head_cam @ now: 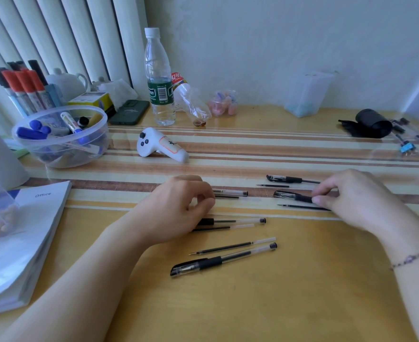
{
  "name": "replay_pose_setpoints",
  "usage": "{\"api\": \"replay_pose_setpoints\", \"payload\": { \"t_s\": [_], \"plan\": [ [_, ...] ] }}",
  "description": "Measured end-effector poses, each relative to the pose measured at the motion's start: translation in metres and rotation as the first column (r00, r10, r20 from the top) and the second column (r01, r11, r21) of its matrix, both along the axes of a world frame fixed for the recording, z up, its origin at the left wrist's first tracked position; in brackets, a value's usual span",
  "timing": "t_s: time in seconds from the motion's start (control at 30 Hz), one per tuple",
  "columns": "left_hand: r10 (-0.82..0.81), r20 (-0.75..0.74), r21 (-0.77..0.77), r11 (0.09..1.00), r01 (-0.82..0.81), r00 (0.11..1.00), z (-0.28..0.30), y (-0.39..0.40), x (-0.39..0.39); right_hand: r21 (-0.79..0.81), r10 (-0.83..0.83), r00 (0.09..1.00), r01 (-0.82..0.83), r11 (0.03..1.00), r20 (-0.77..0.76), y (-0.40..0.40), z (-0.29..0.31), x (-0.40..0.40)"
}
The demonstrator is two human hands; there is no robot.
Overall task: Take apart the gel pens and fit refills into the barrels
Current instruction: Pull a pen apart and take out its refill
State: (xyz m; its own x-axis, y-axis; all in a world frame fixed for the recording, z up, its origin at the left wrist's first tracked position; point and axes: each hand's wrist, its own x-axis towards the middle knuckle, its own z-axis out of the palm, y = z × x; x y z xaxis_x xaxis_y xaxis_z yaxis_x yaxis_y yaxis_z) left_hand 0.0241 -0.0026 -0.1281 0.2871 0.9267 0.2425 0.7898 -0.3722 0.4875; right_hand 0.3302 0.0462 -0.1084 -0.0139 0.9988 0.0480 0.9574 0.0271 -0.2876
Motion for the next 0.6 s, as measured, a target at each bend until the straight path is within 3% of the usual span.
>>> {"api": "replay_pose_setpoints", "payload": {
  "t_s": [0.23,0.43,0.6],
  "plan": [
    [0.009,-0.028,-0.007,1.0,-0.009,1.0,-0.002,0.001,0.0,-0.004,0.012,1.0,-0.012,1.0,0.021,-0.001,0.0,-0.002],
    [-0.15,-0.048,-0.109,0.984,0.144,0.987,0.006,-0.005,-0.001,0.047,0.008,1.0,-0.009,0.999,0.022,-0.002,0.002,-0.002],
    [-0.175,-0.054,-0.163,0.973,0.164,0.983,0.01,-0.006,-0.001,0.111,0.031,1.0,-0.03,0.993,-0.003,-0.002,0.005,-0.004]
  ]
}}
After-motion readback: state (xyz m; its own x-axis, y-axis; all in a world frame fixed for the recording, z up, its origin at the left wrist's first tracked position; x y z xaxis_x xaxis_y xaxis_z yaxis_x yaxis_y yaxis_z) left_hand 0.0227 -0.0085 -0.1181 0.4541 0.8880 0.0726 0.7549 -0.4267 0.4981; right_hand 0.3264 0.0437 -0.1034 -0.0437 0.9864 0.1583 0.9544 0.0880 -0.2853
